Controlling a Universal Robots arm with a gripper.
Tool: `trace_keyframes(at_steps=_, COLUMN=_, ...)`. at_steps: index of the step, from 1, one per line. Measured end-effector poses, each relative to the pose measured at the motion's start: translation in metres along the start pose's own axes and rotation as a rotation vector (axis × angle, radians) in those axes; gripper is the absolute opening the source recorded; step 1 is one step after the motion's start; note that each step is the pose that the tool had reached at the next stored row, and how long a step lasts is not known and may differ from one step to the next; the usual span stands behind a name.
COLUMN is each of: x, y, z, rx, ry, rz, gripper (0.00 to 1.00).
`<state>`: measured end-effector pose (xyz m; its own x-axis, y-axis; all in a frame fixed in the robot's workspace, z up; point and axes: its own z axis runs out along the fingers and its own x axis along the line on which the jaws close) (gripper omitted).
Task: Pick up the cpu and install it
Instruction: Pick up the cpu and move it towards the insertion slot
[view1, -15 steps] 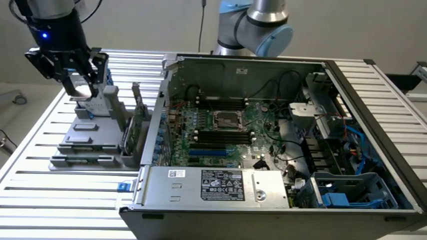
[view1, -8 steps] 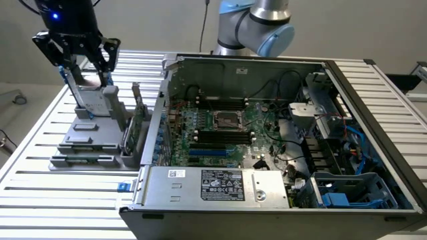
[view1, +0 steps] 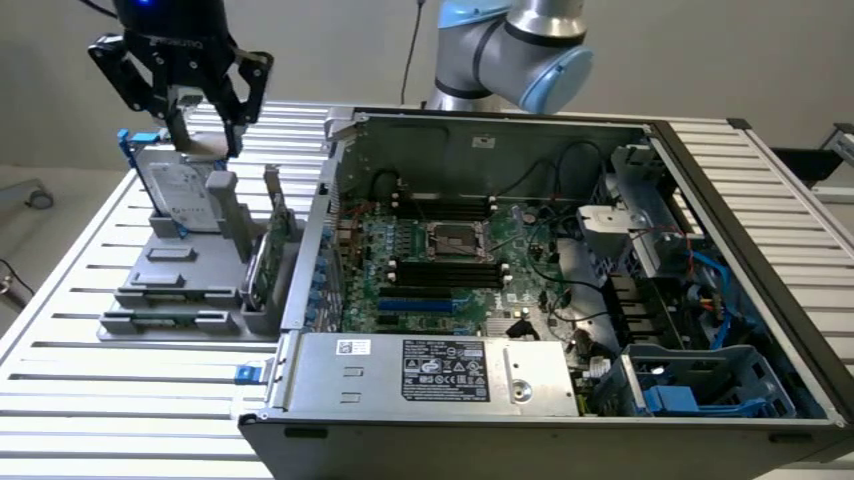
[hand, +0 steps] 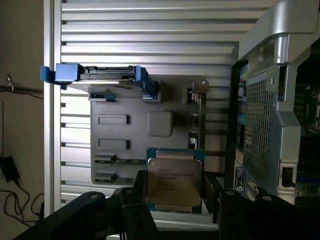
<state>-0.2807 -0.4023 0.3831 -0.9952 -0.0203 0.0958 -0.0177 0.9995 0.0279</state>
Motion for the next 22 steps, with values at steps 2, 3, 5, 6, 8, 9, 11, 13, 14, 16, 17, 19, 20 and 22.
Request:
trace_keyframes(at_steps=2, x=-0.009, y=-0.002, z=-0.0009, rx=0.0001, ry=0.0004, rz=0.0, gripper=0.54)
trace_keyframes(at_steps=3, x=-0.013, y=-0.0028, z=-0.0015, rx=0.0001, ry=0.0007, rz=0.0, gripper=0.54)
trace_keyframes(at_steps=5, x=-0.023, y=-0.0042, z=-0.0021, rx=0.0, ry=0.0008, rz=0.0, gripper=0.54)
trace_keyframes(at_steps=6, x=-0.027, y=-0.0045, z=-0.0021, rx=0.0001, ry=0.0007, rz=0.0, gripper=0.54)
trace_keyframes(at_steps=8, x=-0.036, y=-0.0051, z=-0.0015, rx=0.0, ry=0.0007, rz=0.0, gripper=0.54)
trace_keyframes(at_steps=9, x=-0.041, y=-0.0052, z=-0.0011, rx=0.0001, ry=0.0008, rz=0.0, gripper=0.54)
trace_keyframes(at_steps=11, x=-0.05, y=-0.0054, z=0.0003, rx=0.0001, ry=0.0007, rz=0.0, gripper=0.54)
trace_keyframes(at_steps=13, x=-0.06, y=-0.0057, z=0.002, rx=0.0005, ry=0.0008, rz=0.0, gripper=0.54)
trace_keyframes(at_steps=14, x=-0.064, y=-0.0058, z=0.0031, rx=0.0009, ry=0.0008, rz=0.0, gripper=0.54)
trace_keyframes(at_steps=16, x=-0.074, y=-0.006, z=0.0054, rx=0.0019, ry=0.0008, rz=0.0, gripper=0.54)
trace_keyframes(at_steps=17, x=-0.078, y=-0.0062, z=0.0065, rx=0.0023, ry=0.0008, rz=0.0, gripper=0.54)
trace_keyframes(at_steps=19, x=-0.088, y=-0.0064, z=0.0084, rx=0.0025, ry=0.0008, rz=0.0, gripper=0.54)
trace_keyframes(at_steps=20, x=-0.092, y=-0.0065, z=0.0091, rx=0.0025, ry=0.0008, rz=0.0, gripper=0.54)
trace_keyframes(at_steps=22, x=-0.101, y=-0.0067, z=0.0098, rx=0.0025, ry=0.0008, rz=0.0, gripper=0.54)
